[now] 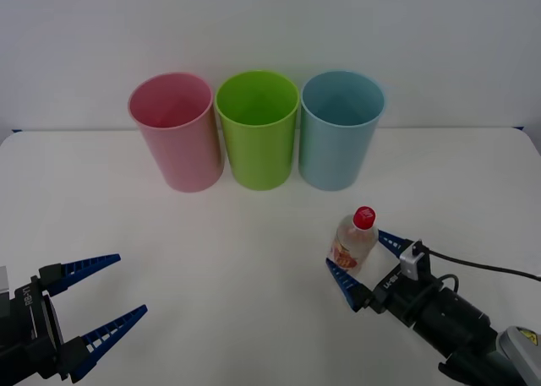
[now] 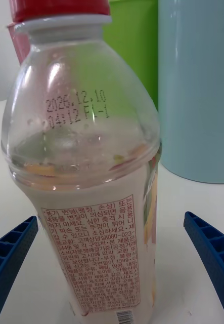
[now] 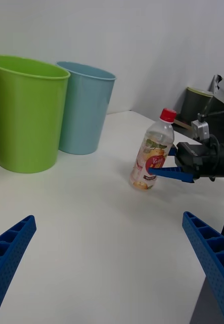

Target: Put cans in the blue bin and PET bottles in the pink bin and trash in the green bin.

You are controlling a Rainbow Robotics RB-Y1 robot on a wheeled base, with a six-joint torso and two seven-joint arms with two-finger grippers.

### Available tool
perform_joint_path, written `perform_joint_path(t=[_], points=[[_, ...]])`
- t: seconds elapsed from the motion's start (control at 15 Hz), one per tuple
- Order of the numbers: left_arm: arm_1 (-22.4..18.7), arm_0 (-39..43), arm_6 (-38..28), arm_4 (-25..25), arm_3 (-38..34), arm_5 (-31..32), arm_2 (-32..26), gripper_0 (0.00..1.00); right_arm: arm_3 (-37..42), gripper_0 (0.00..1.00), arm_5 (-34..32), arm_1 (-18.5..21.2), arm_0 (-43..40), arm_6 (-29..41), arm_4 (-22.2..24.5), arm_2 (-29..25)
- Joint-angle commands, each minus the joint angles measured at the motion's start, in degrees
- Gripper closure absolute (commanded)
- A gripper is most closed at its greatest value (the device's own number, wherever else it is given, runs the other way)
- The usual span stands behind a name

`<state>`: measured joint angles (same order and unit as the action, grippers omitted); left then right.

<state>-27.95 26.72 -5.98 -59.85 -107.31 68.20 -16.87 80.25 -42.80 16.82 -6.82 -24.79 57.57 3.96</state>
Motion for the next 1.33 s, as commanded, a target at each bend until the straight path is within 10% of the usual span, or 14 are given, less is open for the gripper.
perform_joint_path(t=[0.07,0.67,0.73,0.8,0.87,1.33], points=[[0.0,0.0,0.0,0.0,0.0,0.0,0.0,0.0,0.0,0.0,1.7,-0.3,0.7,-0.1,0.0,0.5],[0.0,0.0,0.0,0.0,0.0,0.0,0.0,0.0,0.0,0.0,3.5,-1.0,1.9,-0.4,0.0,1.3],[0.0,0.0,0.0,0.0,0.0,0.0,0.0,0.0,0.0,0.27,3.5,-0.9,2.0,-0.7,0.0,1.4],[0.0,0.0,0.0,0.0,0.0,0.0,0.0,0.0,0.0,0.88,3.5,-1.0,2.0,-0.9,-0.3,1.5],[0.0,0.0,0.0,0.0,0.0,0.0,0.0,0.0,0.1,1.0,3.5,-1.0,1.9,-1.0,-0.6,1.5],[0.0,0.0,0.0,0.0,0.0,0.0,0.0,0.0,0.0,1.0,3.5,-1.0,2.0,-2.0,-2.3,1.5]])
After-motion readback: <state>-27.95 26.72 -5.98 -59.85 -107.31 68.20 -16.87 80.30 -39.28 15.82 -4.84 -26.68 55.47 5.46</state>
